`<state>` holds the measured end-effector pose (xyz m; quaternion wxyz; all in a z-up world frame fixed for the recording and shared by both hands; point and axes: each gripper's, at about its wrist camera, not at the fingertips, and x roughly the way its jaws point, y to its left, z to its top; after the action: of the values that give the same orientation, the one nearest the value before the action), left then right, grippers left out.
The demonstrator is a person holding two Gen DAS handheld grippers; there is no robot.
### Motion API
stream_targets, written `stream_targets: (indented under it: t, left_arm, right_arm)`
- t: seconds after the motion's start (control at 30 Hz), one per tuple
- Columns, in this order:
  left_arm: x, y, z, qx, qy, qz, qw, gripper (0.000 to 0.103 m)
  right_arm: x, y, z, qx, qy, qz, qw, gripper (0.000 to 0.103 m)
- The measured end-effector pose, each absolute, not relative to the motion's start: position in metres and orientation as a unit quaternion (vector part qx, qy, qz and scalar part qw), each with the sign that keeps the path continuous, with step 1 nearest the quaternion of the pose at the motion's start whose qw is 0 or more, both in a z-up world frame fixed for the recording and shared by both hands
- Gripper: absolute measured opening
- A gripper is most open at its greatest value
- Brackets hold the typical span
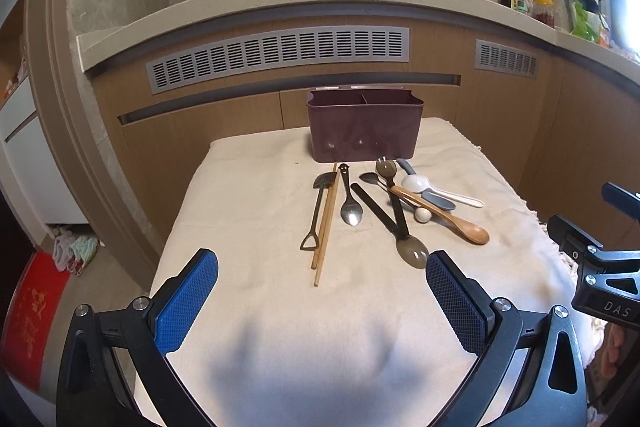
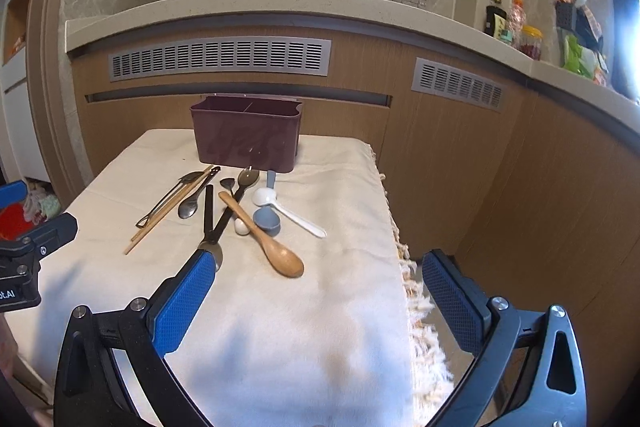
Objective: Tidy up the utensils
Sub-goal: 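Grasp the wooden spoon with the right tool while the left tool grasps the metal spatula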
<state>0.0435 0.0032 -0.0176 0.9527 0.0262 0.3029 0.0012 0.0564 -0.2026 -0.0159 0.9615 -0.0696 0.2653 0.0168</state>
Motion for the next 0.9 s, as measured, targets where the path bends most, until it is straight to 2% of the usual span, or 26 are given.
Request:
stream_targets:
  t: [0.1, 0.33, 0.5, 0.53, 0.6, 0.63, 0.7, 0.73, 0.77, 0.83, 0.9]
  left_arm:
    - [0.066, 0.007, -0.026, 0.032, 0.312, 0.011, 0.949, 0.103]
    - [0.124, 0.022, -0.05, 0.013, 0.353, -0.008, 0.935, 0.103]
    - [0.148, 0.027, -0.059, 0.034, 0.354, -0.007, 0.935, 0.103]
    - [0.152, 0.03, -0.061, 0.037, 0.352, -0.004, 0.935, 0.103]
    - [0.157, 0.035, -0.063, 0.038, 0.351, -0.003, 0.936, 0.102]
    - [0.159, 0.038, -0.065, 0.038, 0.352, -0.002, 0.935, 0.102]
    - [0.161, 0.043, -0.068, 0.034, 0.357, 0.0, 0.933, 0.102]
    - [0.162, 0.047, -0.07, 0.028, 0.361, 0.001, 0.932, 0.102]
    - [0.162, 0.05, -0.072, 0.023, 0.365, 0.002, 0.931, 0.101]
    - [0.164, 0.055, -0.075, 0.013, 0.372, 0.005, 0.928, 0.101]
    - [0.165, 0.06, -0.079, 0.002, 0.382, 0.008, 0.924, 0.101]
  right_arm:
    - [0.076, -0.197, -0.022, -0.091, 0.274, 0.032, 0.957, 0.103]
    - [0.141, -0.181, -0.05, -0.114, 0.353, 0.078, 0.925, 0.103]
    - [0.179, -0.168, -0.066, -0.153, 0.382, 0.103, 0.905, 0.103]
    - [0.183, -0.166, -0.068, -0.153, 0.384, 0.121, 0.902, 0.1]
    - [0.189, -0.163, -0.068, -0.145, 0.373, 0.158, 0.903, 0.086]
    - [0.191, -0.16, -0.069, -0.146, 0.365, 0.176, 0.902, 0.083]
    - [0.198, -0.152, -0.071, -0.161, 0.36, 0.203, 0.896, 0.082]
    - [0.201, -0.146, -0.073, -0.174, 0.362, 0.207, 0.892, 0.078]
    - [0.205, -0.141, -0.075, -0.186, 0.363, 0.212, 0.888, 0.061]
    - [0.213, -0.135, -0.079, -0.195, 0.371, 0.224, 0.88, 0.038]
    - [0.221, -0.131, -0.084, -0.193, 0.384, 0.236, 0.872, 0.038]
